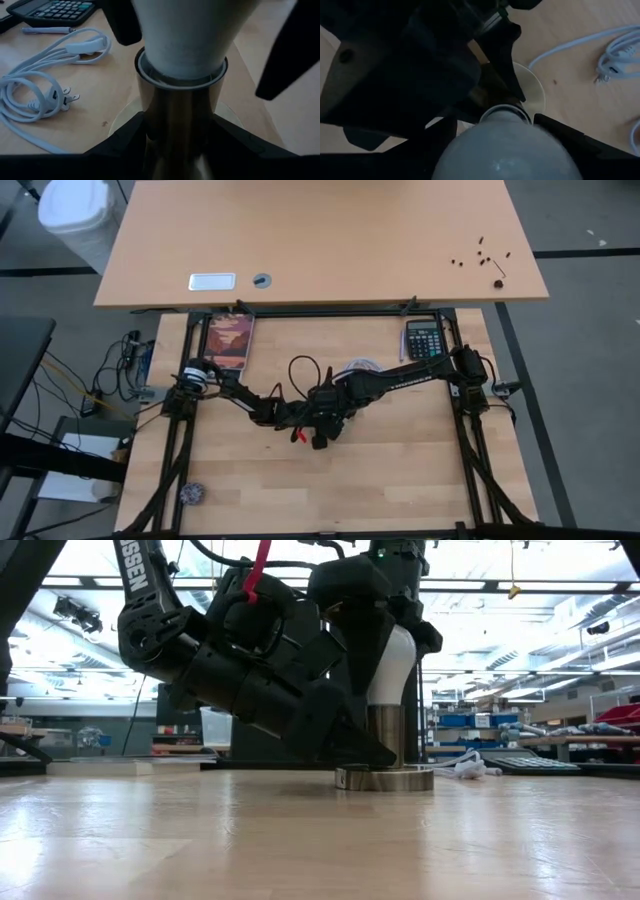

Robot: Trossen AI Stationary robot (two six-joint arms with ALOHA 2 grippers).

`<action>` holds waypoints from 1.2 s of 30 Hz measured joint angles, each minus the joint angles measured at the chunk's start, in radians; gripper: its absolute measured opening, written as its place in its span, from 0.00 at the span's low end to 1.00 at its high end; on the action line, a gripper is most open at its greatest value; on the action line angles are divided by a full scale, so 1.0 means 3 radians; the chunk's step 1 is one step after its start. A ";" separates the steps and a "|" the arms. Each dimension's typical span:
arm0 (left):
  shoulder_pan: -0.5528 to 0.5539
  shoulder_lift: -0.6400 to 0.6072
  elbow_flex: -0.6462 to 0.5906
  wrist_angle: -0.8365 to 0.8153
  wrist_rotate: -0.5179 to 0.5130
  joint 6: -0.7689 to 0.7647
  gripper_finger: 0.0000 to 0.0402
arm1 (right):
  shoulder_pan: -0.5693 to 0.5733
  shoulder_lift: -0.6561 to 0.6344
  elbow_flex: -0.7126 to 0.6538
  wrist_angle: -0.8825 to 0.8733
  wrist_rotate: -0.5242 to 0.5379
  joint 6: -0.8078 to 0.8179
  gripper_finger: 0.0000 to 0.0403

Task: Screw lightbulb
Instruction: Insert the lightbulb into the lamp

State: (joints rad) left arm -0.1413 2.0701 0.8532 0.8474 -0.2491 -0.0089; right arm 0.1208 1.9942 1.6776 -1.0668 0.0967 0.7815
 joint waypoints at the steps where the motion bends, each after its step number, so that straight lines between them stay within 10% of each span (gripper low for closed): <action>1: 0.0000 0.0000 -0.0001 0.0000 -0.0010 -0.0007 0.48 | -0.0004 0.0000 0.0000 0.0002 0.0000 -0.0025 0.69; 18: -0.0004 -0.0003 0.0005 -0.0011 0.0010 0.0005 0.48 | -0.0060 -0.0028 0.0025 0.0159 0.0022 -0.1635 0.79; 36: -0.0010 -0.0011 0.0008 -0.0018 0.0007 0.0005 0.48 | -0.0059 -0.0148 0.0245 0.0026 -0.0062 -0.1831 0.83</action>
State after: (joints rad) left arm -0.1443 2.0666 0.8555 0.8421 -0.2470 -0.0073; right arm 0.1032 1.9499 1.7511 -1.0590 0.0780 0.2323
